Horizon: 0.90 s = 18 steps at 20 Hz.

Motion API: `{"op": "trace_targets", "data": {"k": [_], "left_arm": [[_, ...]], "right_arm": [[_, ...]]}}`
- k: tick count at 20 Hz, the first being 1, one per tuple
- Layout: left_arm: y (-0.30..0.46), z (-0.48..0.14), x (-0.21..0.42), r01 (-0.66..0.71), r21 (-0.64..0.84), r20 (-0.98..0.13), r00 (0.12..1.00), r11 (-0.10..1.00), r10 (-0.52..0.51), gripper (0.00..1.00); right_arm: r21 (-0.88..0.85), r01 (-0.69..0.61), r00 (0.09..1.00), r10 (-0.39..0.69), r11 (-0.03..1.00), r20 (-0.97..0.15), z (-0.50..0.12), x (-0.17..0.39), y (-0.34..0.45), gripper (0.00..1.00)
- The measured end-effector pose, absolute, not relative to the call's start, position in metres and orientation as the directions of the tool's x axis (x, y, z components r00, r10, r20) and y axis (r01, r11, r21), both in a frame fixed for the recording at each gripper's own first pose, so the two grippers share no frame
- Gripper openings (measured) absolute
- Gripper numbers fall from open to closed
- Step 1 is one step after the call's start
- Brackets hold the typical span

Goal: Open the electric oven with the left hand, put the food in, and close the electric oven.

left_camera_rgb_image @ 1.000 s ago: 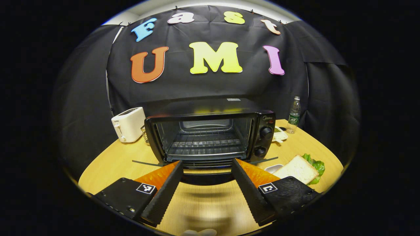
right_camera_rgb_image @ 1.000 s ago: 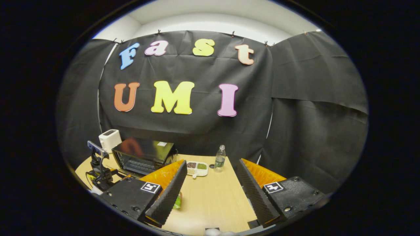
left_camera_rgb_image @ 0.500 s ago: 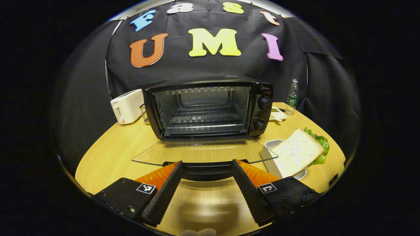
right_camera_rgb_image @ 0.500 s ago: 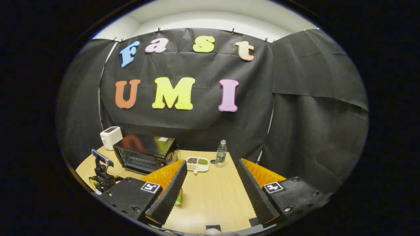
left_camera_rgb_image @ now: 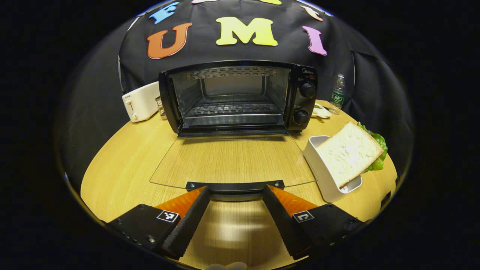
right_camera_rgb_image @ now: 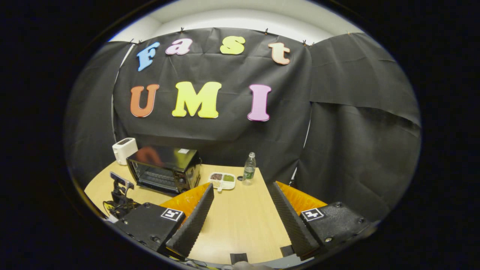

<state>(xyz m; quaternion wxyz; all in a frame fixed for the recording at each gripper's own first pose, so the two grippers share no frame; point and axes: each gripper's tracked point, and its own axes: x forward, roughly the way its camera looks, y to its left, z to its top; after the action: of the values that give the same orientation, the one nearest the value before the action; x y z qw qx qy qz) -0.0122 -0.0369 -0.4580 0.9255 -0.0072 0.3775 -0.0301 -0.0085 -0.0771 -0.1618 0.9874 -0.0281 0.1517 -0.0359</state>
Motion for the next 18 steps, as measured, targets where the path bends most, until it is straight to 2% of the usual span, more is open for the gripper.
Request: {"op": "trace_targets", "data": {"k": [4, 7, 8, 9, 15, 18], "left_arm": [[-0.038, -0.455, -0.011, 0.05, -0.029, -0.69, 0.721, 0.998, -0.056, 0.93], [-0.031, -0.439, -0.005, 0.053, -0.006, -0.658, 0.752, 0.999, -0.044, 0.94], [-0.029, -0.429, -0.002, 0.049, -0.003, -0.638, 0.769, 0.999, -0.04, 0.94], [-0.029, -0.417, 0.002, 0.047, -0.006, -0.618, 0.785, 0.999, -0.041, 0.94], [-0.015, -0.299, 0.022, 0.039, 0.013, -0.432, 0.901, 0.999, -0.029, 0.94], [-0.006, -0.229, 0.025, 0.023, 0.009, -0.312, 0.95, 1.0, -0.019, 0.94]], "right_arm": [[-0.058, 0.059, 0.95, -0.074, 0.997, -0.305, -0.164, -0.007, -0.078, 0.96], [-0.051, 0.059, 0.955, -0.072, 0.997, -0.289, -0.158, -0.004, -0.079, 0.96], [-0.044, 0.058, 0.958, -0.068, 0.997, -0.278, -0.155, -0.003, -0.077, 0.99], [-0.042, 0.057, 0.961, -0.066, 0.997, -0.27, -0.151, -0.001, -0.077, 0.96], [-0.015, 0.022, 0.98, -0.024, 1.0, -0.199, -0.129, 0.015, -0.058, 0.96], [0.019, -0.009, 0.981, 0.013, 1.0, -0.194, -0.138, 0.023, -0.041, 0.96]]}}
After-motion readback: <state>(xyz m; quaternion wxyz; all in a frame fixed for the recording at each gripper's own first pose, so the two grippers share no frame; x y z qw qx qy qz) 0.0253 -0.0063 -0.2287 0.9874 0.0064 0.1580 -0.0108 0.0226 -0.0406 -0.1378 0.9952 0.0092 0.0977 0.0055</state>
